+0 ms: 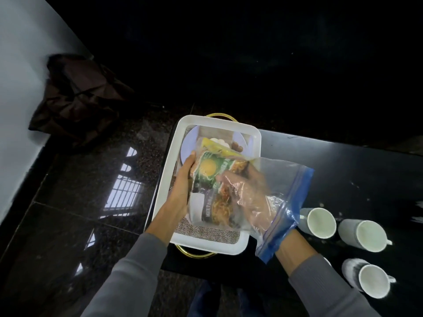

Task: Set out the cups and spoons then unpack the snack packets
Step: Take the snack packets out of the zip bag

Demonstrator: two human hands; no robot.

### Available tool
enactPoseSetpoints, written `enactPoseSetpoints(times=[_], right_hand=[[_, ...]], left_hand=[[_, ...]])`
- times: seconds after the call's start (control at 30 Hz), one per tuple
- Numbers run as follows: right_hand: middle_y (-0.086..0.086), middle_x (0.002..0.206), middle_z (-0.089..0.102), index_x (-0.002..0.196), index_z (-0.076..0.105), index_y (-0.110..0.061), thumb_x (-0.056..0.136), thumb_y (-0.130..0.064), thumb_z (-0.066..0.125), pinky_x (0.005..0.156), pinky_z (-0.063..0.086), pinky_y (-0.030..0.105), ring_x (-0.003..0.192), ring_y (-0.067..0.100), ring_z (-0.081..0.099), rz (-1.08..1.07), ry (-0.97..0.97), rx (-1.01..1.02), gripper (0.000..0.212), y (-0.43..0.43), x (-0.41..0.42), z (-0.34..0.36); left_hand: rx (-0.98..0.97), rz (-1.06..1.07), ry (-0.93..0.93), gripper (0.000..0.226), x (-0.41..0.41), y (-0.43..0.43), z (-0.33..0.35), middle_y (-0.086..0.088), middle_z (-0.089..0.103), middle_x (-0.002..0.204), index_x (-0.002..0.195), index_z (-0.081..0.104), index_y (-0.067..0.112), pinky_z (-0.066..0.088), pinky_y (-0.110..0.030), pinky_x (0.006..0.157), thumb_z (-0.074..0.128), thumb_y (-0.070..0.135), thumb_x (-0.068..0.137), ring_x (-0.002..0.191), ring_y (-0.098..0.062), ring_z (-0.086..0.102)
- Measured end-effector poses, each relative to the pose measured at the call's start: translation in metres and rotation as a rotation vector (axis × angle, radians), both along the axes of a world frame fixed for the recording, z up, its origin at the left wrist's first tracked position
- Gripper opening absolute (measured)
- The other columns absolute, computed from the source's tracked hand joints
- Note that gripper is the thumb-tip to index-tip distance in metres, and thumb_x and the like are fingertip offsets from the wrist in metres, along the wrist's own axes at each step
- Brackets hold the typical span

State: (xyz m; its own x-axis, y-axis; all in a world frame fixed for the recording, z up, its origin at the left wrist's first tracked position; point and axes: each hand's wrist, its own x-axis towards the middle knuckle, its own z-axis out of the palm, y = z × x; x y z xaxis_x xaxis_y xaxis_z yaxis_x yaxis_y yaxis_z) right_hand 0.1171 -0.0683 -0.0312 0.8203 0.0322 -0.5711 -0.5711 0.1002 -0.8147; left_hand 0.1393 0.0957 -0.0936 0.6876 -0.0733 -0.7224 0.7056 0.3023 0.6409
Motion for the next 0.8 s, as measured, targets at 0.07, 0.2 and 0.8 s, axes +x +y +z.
enactPoseSetpoints(times=[0.07, 0.2, 0.8], right_hand=[[0.009, 0.102, 0.069, 0.126, 0.06, 0.003, 0.091, -0.005, 0.07, 0.093, 0.055, 0.051, 0.095, 0.027, 0.066, -0.105, 0.032, 0.007, 0.038, 0.002, 0.001, 0.001], [0.007, 0.092, 0.074, 0.112, 0.067, -0.01, 0.094, -0.019, 0.068, 0.068, 0.064, 0.034, 0.08, 0.025, 0.074, -0.144, 0.032, -0.096, 0.02, 0.003, -0.003, 0.015], [-0.004, 0.069, 0.066, 0.085, 0.058, -0.018, 0.08, -0.012, 0.064, 0.036, 0.037, 0.015, 0.058, 0.012, 0.051, -0.32, -0.053, -0.056, 0.01, -0.071, 0.012, 0.054]], left_hand=[[0.042, -0.044, -0.028, 0.049, -0.008, 0.002, -0.001, -0.011, 0.078, 0.111, 0.111, 0.079, 0.027, 0.063, -0.037, 0.074, 0.055, 0.065, 0.091, 0.097, -0.028, 0.077], [0.166, -0.036, 0.062, 0.041, -0.023, -0.001, 0.001, -0.01, 0.08, 0.099, 0.103, 0.08, 0.019, 0.058, -0.037, 0.079, 0.059, 0.053, 0.095, 0.09, -0.03, 0.075], [0.38, 0.465, 0.067, 0.03, -0.055, 0.03, -0.01, -0.012, 0.074, 0.098, 0.12, 0.066, 0.003, 0.06, -0.039, 0.079, 0.046, 0.022, 0.106, 0.09, -0.026, 0.069]])
